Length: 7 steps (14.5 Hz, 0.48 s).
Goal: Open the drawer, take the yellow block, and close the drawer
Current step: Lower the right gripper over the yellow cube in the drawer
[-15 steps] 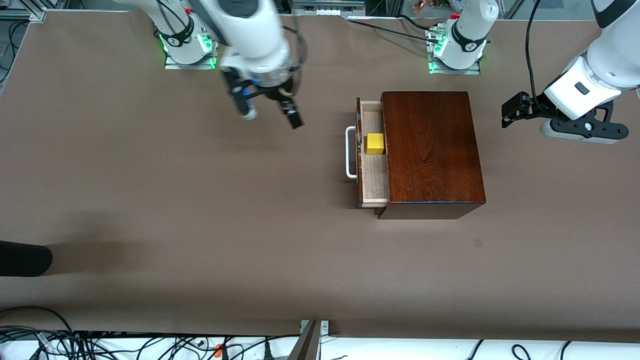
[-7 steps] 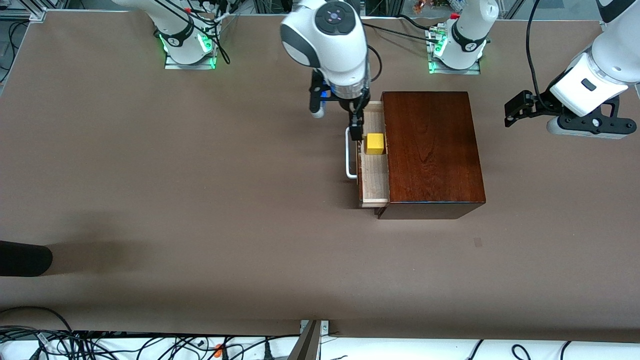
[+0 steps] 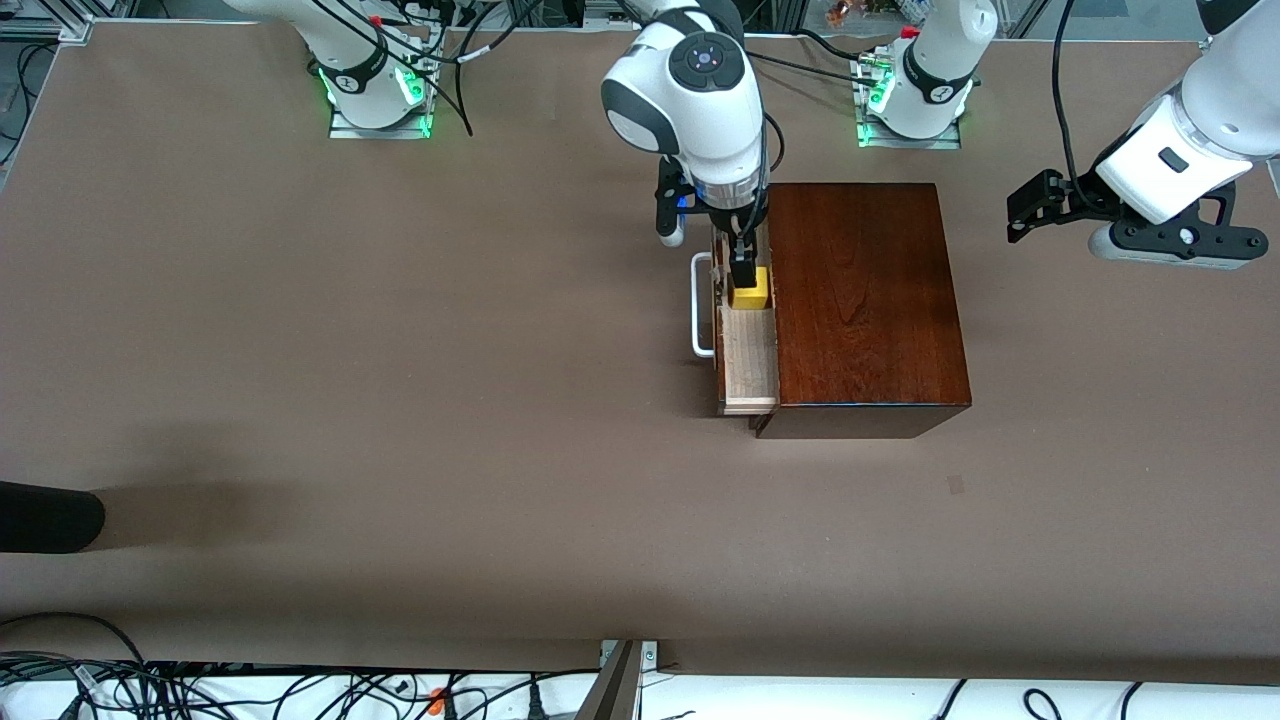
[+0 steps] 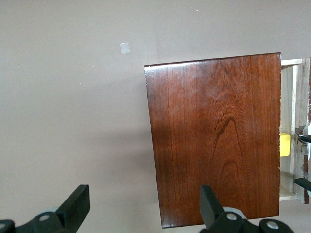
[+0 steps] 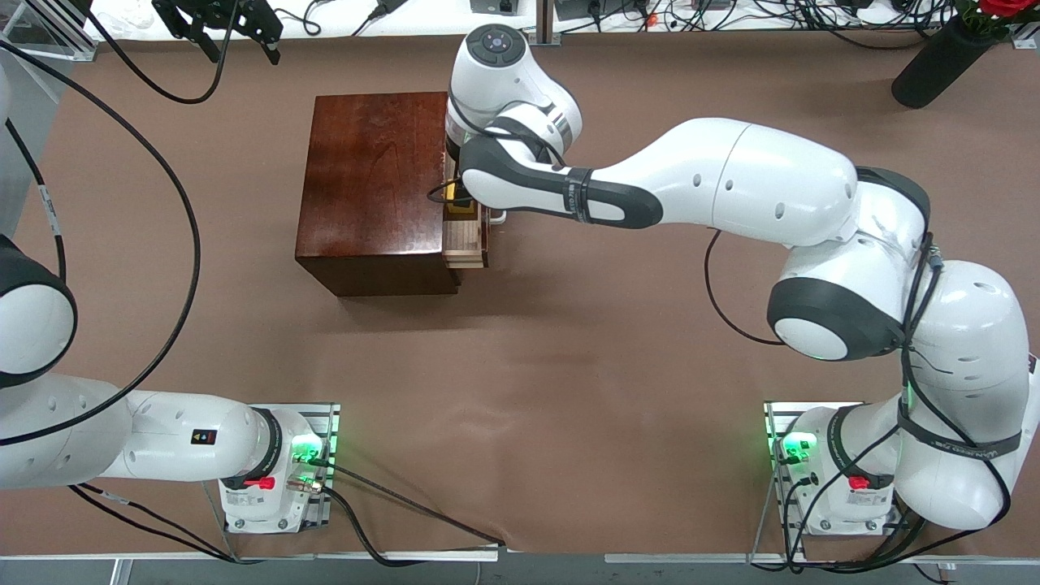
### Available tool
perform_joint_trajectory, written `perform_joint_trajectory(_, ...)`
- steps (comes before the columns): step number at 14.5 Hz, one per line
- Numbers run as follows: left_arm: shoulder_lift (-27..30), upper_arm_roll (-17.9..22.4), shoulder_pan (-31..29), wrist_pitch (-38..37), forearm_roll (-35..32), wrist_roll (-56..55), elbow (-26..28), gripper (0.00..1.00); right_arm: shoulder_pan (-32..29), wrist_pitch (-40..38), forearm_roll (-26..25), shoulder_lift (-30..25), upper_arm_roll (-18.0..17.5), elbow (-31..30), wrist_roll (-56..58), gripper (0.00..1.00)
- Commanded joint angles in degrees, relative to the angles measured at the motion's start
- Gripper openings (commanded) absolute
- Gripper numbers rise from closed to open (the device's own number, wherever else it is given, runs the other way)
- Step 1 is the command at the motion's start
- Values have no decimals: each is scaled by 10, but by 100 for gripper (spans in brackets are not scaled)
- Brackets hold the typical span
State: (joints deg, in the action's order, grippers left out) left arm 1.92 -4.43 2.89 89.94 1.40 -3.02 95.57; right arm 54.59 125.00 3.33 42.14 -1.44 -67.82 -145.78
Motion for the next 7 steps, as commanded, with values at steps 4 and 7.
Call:
perform_joint_trajectory(4,5,-2,7,-13,5,5,-8,100,17,2,-17,32,6,21,-13,100)
perform_joint_trajectory(7,5,-1,7,-13,5,5,-8,100,17,16,-17,39,7,19,-13,100)
